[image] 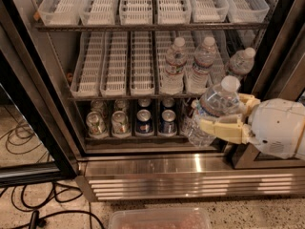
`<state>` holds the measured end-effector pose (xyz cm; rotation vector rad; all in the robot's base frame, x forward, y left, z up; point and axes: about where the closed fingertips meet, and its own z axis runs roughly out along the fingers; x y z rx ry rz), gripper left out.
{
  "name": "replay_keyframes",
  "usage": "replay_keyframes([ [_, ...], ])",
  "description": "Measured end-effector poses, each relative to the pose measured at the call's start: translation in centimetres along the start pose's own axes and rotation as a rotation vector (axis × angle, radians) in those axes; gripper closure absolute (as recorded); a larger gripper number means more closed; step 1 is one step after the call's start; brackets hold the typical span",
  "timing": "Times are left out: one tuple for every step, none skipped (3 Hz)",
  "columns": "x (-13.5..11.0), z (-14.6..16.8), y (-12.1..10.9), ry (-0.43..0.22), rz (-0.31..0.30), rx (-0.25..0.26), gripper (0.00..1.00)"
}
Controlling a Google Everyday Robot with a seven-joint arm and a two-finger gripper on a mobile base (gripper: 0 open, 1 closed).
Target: Pick water bottle from middle shelf of fridge
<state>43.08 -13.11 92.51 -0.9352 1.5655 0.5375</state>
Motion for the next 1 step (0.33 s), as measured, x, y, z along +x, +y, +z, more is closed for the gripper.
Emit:
replay_keyframes([
  [-0.07, 0.06, 2.51, 0.003, -0.002, -0.095, 1.0],
])
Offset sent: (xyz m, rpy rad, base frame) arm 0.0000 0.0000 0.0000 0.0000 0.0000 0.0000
